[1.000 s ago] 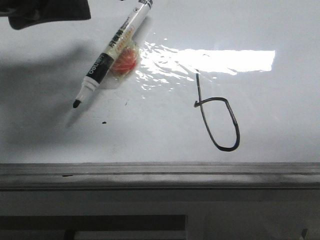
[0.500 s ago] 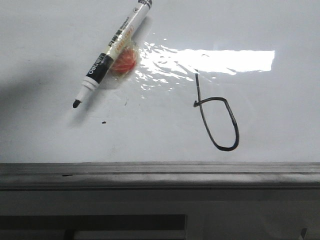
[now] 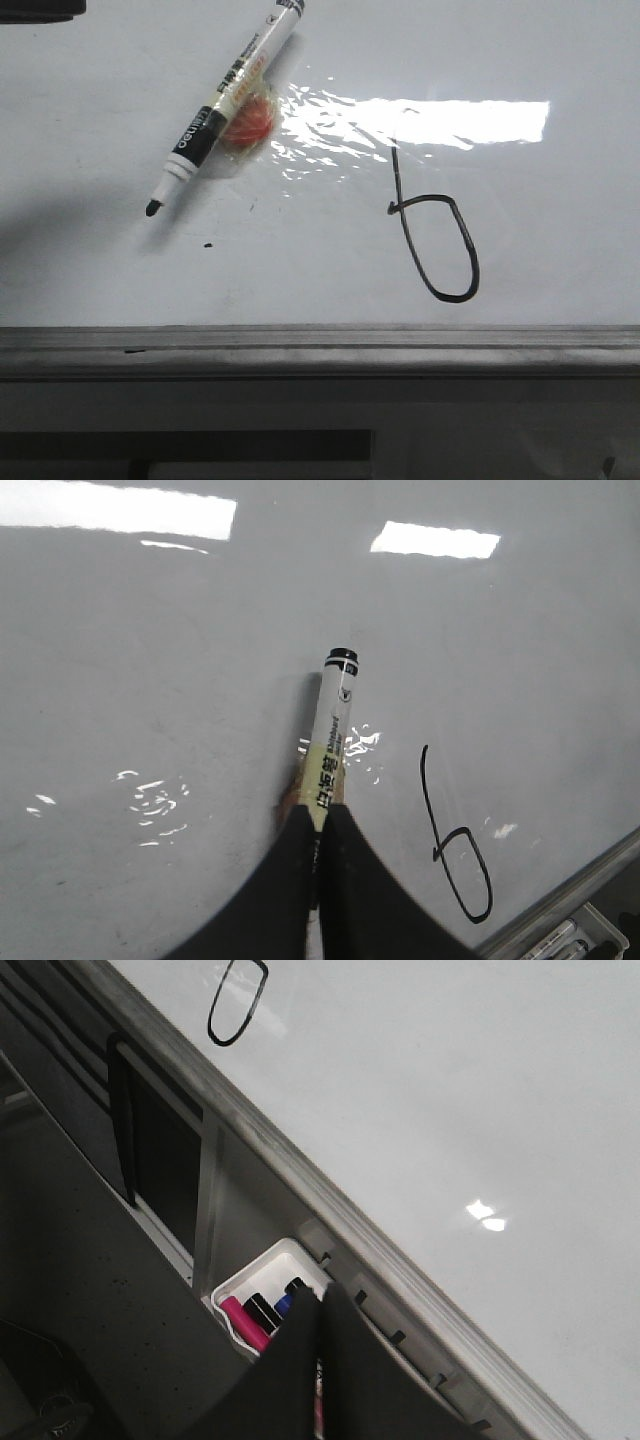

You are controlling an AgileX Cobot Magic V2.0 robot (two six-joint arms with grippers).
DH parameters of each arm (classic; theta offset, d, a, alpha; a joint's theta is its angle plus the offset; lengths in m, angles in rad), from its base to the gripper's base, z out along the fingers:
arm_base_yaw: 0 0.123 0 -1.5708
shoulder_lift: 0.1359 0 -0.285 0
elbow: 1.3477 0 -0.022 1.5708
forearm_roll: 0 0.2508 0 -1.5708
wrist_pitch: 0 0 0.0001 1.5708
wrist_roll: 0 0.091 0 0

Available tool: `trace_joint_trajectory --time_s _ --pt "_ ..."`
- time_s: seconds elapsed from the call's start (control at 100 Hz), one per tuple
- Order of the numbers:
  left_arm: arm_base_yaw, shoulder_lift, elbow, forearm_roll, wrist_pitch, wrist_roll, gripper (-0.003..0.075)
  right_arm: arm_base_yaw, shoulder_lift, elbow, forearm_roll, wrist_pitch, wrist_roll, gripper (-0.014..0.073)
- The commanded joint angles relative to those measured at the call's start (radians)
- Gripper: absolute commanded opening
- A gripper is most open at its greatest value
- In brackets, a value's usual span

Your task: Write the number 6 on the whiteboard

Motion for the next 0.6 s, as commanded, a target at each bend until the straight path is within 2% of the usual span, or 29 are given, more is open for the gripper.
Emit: trace_joint_trajectory --time_s 0.0,0.59 --pt "-0.007 0.002 -0.027 0.024 -0.030 0.002 -0.0019 -0.001 0.027 -0.018 -0.017 -0.053 0.003 -0.0064" --pt "-0.007 0.163 -0.027 0.029 -0.043 0.002 -0.0019 -0.001 0.027 -0.018 -0.017 -0.053 0.003 -0.0064"
